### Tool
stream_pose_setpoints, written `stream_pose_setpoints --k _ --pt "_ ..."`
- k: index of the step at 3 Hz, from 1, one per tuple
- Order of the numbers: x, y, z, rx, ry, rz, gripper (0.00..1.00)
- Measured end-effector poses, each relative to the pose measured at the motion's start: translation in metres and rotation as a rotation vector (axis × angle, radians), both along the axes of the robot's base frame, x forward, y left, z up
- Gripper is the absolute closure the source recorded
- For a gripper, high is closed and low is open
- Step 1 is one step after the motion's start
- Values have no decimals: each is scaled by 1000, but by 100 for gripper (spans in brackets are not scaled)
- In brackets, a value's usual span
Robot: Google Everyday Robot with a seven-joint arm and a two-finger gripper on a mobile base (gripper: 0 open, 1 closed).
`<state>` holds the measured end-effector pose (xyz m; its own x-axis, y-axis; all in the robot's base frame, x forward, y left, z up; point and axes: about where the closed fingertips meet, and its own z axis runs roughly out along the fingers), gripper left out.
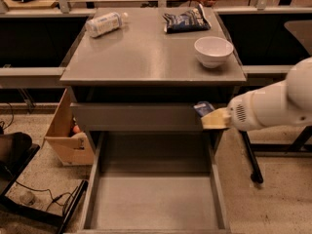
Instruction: Place rxbar blueberry into middle drawer
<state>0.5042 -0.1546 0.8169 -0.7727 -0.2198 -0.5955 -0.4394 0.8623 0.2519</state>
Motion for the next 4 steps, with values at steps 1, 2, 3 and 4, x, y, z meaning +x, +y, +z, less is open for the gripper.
stream_pose_setpoints --k 1,2,3,4 --pt "20 34 -57 75 15 49 100" --pt "34 58 -115 131 36 68 100" --pt "35 70 -181 178 67 75 100" --pt "34 70 -183 180 71 75 100"
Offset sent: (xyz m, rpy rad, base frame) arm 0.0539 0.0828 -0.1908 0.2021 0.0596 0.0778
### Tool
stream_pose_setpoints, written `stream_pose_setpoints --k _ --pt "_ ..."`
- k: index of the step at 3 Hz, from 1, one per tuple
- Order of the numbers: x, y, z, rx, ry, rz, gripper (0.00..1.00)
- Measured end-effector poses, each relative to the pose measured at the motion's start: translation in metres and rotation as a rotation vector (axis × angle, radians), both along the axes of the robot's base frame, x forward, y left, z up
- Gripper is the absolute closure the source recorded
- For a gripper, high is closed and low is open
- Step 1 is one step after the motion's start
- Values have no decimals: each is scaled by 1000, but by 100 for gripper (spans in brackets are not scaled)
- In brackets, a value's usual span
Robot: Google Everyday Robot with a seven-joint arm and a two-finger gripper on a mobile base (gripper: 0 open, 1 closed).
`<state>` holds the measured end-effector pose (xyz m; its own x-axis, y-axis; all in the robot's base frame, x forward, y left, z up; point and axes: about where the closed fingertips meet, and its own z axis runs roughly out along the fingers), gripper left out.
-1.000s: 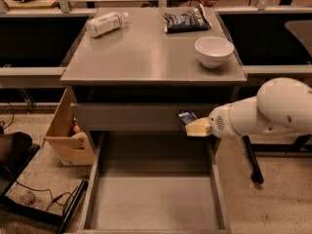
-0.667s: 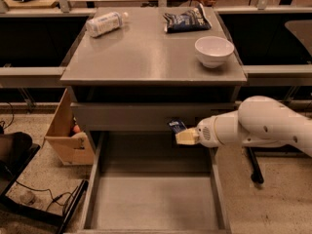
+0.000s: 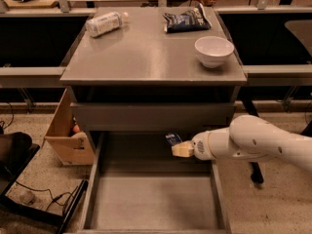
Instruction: Place rxbar blueberry into middle drawer
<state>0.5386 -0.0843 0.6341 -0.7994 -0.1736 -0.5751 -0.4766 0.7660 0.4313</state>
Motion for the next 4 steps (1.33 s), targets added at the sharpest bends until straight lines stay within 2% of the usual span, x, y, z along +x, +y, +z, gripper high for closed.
stream_pose_setpoints --k 1,2,3,4 --pt "3 5 -8 18 13 13 100" --pt "13 22 -60 31 59 50 100" --pt "5 44 -142 20 112 106 100" --pt "-5 57 -201 -11 104 167 100"
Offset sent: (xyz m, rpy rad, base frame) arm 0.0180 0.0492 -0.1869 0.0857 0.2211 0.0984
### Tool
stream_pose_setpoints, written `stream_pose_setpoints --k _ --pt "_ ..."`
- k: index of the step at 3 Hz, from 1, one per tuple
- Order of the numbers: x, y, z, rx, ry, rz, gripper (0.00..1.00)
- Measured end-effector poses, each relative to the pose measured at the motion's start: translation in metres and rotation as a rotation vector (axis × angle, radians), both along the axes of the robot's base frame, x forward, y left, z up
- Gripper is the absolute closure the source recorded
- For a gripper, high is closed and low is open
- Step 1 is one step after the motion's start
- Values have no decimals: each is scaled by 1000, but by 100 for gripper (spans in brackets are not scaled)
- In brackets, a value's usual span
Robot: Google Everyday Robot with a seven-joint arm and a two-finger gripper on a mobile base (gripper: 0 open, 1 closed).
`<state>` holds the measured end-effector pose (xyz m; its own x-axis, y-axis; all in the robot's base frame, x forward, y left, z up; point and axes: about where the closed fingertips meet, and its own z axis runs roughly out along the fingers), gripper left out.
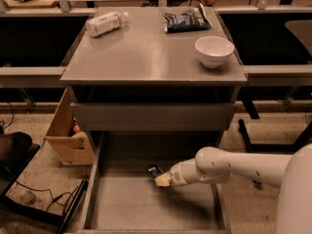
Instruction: Place rxbar blueberry into middle drawer
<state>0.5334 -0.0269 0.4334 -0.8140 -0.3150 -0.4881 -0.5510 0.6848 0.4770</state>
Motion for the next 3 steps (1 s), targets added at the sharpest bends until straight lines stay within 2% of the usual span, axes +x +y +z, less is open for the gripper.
stream_pose_setpoints --k 1,2,3 --pt "-13 7 -34 5 -12 62 100" --pt "-18 9 -44 8 -13 81 89" --pt "-18 9 -44 8 -13 81 65"
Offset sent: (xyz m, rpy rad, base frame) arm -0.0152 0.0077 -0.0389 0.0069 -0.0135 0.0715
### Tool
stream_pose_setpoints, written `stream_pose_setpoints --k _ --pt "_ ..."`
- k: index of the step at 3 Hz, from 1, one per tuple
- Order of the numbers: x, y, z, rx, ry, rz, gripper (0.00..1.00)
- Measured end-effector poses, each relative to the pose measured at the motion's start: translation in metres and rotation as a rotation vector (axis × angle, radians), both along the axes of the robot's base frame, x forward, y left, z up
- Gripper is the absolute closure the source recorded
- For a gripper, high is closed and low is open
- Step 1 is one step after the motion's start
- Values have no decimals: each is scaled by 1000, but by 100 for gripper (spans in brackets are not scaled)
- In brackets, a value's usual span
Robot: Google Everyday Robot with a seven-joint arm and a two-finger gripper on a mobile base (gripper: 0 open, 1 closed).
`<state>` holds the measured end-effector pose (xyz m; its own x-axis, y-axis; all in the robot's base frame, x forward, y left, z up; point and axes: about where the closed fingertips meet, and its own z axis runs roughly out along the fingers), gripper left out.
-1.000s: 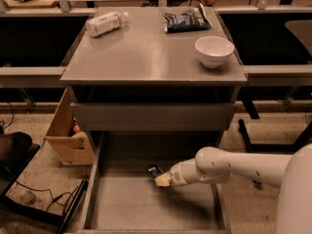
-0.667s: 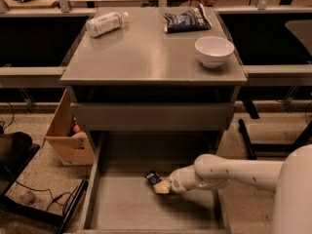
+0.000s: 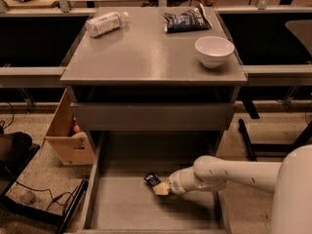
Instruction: Place rxbar blueberry into middle drawer
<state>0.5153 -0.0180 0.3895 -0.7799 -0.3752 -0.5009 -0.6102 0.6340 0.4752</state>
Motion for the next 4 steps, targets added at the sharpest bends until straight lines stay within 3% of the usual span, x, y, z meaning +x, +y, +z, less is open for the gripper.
stream_pose_setpoints --k 3,4 --pt "0 0 0 0 0 0 0" --pt "-1 2 0 15 4 7 0"
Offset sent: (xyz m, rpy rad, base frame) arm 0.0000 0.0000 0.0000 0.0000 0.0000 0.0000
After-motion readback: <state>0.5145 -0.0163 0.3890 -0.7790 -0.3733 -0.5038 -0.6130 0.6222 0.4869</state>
